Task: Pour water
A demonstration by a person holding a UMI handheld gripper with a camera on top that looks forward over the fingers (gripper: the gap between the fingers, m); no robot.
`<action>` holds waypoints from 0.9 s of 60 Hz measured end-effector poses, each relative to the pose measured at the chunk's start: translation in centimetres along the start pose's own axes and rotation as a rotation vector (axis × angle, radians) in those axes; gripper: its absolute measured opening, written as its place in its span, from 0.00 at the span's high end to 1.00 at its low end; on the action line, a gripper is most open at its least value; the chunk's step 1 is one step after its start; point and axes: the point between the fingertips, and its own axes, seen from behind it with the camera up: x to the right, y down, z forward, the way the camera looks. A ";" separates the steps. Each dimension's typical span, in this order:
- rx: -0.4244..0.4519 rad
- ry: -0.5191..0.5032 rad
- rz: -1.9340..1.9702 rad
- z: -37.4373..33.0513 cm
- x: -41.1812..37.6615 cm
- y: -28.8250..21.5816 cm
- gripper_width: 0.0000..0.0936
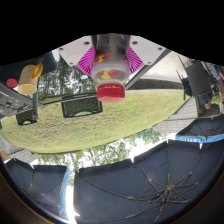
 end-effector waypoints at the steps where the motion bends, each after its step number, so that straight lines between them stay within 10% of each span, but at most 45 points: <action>1: -0.003 -0.001 0.032 0.1 0.1 -0.3 0.61; 25: 0.193 -0.036 1.009 2.5 16.5 -10.5 0.61; 54: 0.113 -0.198 1.796 3.2 20.1 -8.1 0.59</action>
